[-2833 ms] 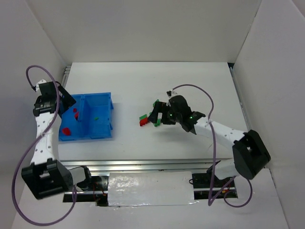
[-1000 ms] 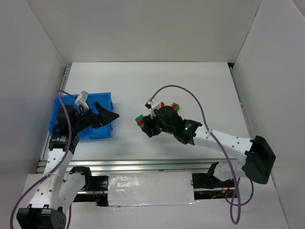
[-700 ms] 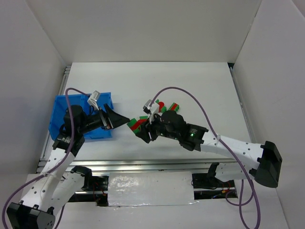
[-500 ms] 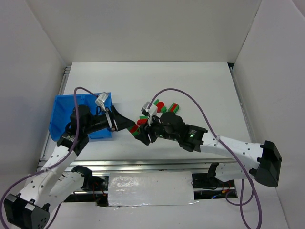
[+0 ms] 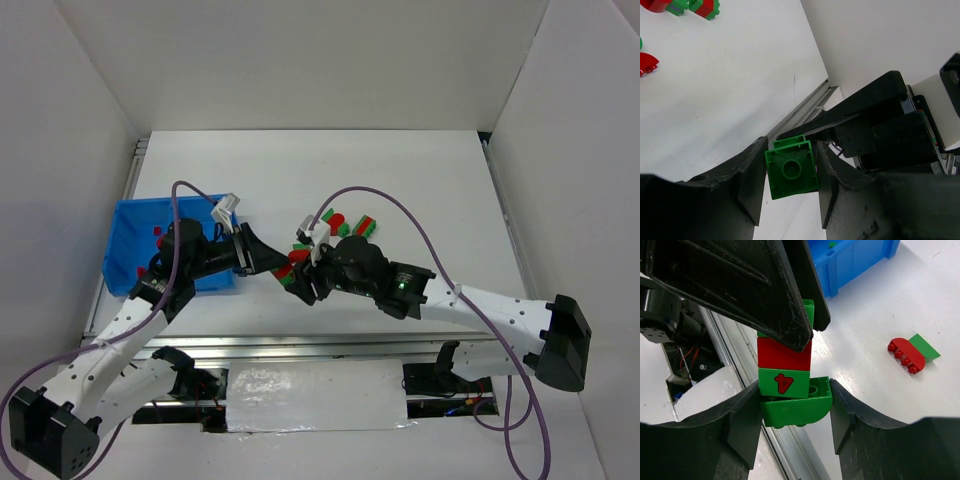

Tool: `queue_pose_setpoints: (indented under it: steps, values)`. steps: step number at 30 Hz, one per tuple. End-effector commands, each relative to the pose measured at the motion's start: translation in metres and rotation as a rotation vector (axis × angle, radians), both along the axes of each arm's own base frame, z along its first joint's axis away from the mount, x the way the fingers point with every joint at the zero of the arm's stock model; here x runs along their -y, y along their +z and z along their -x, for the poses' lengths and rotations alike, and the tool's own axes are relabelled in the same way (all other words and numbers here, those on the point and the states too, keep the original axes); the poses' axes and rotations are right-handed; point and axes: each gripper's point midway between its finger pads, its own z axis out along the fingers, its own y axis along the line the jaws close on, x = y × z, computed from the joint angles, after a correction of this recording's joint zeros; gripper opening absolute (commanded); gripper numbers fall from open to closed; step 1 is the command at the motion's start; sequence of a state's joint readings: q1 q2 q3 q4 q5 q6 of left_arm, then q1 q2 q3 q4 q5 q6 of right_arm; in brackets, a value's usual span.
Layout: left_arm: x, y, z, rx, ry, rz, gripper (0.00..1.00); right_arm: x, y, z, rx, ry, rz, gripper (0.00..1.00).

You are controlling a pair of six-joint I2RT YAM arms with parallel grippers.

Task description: Sort the legos into containers by color

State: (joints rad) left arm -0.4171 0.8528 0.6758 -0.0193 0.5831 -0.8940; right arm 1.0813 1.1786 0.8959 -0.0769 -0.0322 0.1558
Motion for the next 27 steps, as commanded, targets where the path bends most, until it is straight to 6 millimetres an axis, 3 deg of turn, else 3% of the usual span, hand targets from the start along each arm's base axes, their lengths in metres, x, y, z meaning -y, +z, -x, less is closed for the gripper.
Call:
queue_pose_setpoints:
  steps: [1, 9, 13, 20, 23, 26, 27]
  values:
    - [0.007, 0.023, 0.002, 0.077, -0.033, 0.038, 0.00, -0.009, 0.045, -0.004, 0.076, -0.009, -0.149, 0.40]
    - [-0.006, 0.040, -0.012, 0.123, 0.089, -0.003, 0.00, -0.005, 0.024, -0.008, 0.089, -0.018, -0.091, 0.40]
    - [-0.011, 0.047, -0.020, 0.143, 0.134, -0.021, 0.00, 0.002, 0.006, -0.017, 0.076, -0.046, -0.068, 0.39]
    - [-0.010, 0.051, -0.029, 0.159, 0.146, -0.026, 0.00, 0.019, -0.009, -0.036, 0.022, -0.102, -0.094, 0.35]
    - [-0.012, 0.046, -0.033, 0.156, 0.163, -0.040, 0.00, 0.030, -0.016, -0.049, 0.008, -0.147, -0.082, 0.33]
    - [-0.017, 0.043, -0.039, 0.152, 0.199, -0.057, 0.00, 0.048, -0.028, -0.074, -0.031, -0.256, -0.063, 0.33]
    - [-0.019, 0.042, -0.040, 0.151, 0.207, -0.064, 0.00, 0.052, -0.046, -0.082, -0.069, -0.295, -0.018, 0.33]
